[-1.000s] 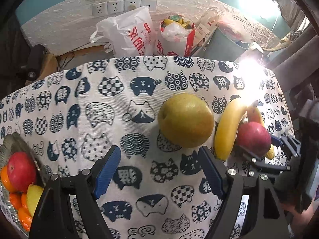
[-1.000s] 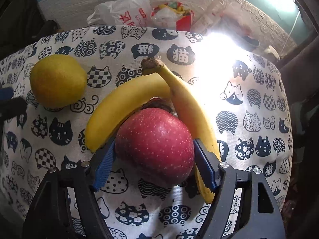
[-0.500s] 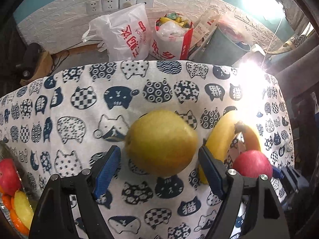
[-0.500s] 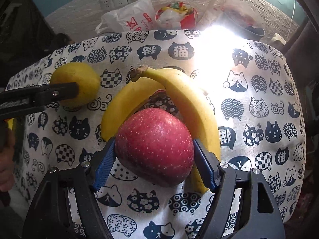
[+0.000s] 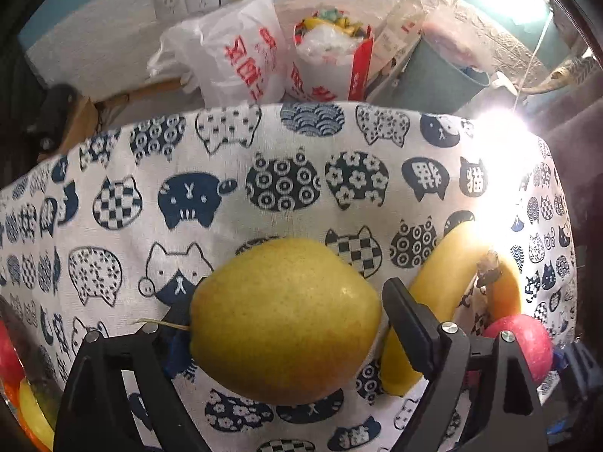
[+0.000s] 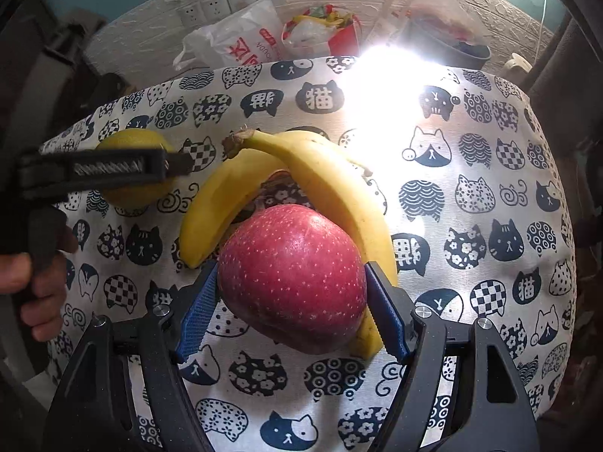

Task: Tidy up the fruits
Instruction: 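Close the right gripper on the red apple while the left gripper grasps the large pear, then lift and carry the large pear and red apple to the green glass plate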

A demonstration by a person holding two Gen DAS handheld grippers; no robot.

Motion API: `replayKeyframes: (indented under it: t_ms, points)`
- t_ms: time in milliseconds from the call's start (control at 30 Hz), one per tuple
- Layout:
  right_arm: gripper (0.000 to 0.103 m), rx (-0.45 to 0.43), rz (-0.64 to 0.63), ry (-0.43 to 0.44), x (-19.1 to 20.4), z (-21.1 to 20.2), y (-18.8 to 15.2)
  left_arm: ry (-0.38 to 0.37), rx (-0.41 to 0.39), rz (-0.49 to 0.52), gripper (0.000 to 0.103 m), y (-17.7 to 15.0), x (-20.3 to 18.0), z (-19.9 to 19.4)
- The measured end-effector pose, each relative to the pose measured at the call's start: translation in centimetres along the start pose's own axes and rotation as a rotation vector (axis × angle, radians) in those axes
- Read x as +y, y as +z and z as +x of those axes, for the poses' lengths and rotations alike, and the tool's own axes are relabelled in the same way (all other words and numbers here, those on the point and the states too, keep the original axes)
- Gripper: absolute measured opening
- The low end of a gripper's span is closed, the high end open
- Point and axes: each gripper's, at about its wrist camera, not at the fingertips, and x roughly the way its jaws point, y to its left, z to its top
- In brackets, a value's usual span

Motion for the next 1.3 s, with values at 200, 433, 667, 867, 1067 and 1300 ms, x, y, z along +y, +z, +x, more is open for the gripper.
replayKeyframes:
  t_ms: [200, 433, 667, 867, 1067, 1300]
  points:
    - [0.075, 0.003, -0.002, -0.001, 0.1, 0.2, 0.2, -0.029, -0.028, 0.004, 0.084, -0.5, 0.5, -0.4]
    - [0.075, -0.003, -0.008, -0.004, 0.8, 0.4, 0.7, -0.02, -0.039, 0.069, 0.083, -1.9, 0.1, -1.1]
    - [0.075, -0.031, -0.013, -0.003, 1.2, -0.3, 1.3, -0.016, -0.084, 0.065, 0.083, -2.4, 1.0, -3.5]
    - [0.075, -0.055, -0.016, 0.001, 1.7, -1.2, 1.7, 0.009, -0.144, 0.067, 0.083, -3.2, 2.3, -6.7]
    - [0.075, -0.08, -0.027, 0.008, 2.7, -2.3, 2.1, 0.015, -0.176, 0.045, 0.083, -4.2, 4.0, -9.4]
    - [0.075, -0.107, -0.058, 0.023, 4.8, -3.5, 2.5, 0.023, -0.209, 0.005, 0.083, -5.9, 6.6, -12.6]
